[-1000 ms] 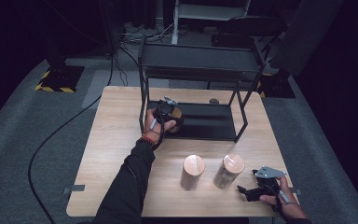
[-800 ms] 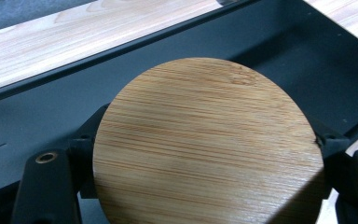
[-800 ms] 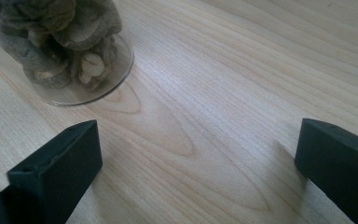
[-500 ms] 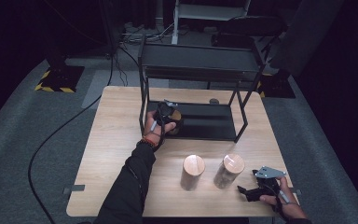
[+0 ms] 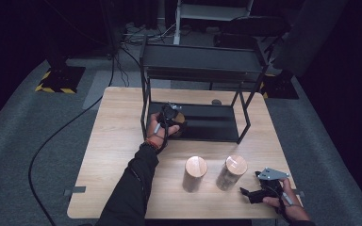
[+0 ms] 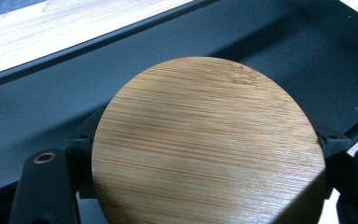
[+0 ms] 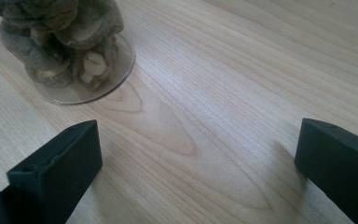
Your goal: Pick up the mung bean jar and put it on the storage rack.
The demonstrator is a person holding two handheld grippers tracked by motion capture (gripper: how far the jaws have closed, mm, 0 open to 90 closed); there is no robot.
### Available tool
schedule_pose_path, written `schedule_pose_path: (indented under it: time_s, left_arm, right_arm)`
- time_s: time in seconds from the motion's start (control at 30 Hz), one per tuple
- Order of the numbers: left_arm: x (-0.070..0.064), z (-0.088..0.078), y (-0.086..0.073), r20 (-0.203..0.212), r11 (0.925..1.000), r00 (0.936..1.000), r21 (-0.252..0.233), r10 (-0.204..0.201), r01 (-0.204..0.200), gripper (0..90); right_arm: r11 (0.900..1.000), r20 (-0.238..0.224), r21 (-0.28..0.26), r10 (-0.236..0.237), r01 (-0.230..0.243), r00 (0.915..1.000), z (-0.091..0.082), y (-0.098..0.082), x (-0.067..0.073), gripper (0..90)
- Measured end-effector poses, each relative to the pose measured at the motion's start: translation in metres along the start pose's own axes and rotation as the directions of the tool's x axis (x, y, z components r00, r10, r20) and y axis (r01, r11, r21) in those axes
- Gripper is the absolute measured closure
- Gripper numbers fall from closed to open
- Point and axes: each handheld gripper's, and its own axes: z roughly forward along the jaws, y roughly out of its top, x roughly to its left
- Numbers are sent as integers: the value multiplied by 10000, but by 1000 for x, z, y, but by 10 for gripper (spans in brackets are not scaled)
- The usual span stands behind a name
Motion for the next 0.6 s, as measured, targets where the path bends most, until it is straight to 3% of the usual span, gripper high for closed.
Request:
schedule_pose_path:
  time_s: [0.17,0.27,0.4,0.6]
  left_arm:
    - [-1,1,1,-120,9999,9999,117,17,-15,200]
    - [-5,5,4,-356,9985,9988,446,333,-317,161]
    - [-9,7,-1,-578,9987,9980,449,260,-235,100]
    - [-12,6,-3,-520,9977,9973,465,515,-491,38]
  right_arm:
    - [10000,-2,1,-1,1,10000,0,0,0,4]
    - [10000,-2,1,-3,3,10000,0,0,0,4]
    - [10000,-12,-1,-10,10,10000,0,0,0,4]
    - [10000,-34,-4,-21,21,10000,0,0,0,4]
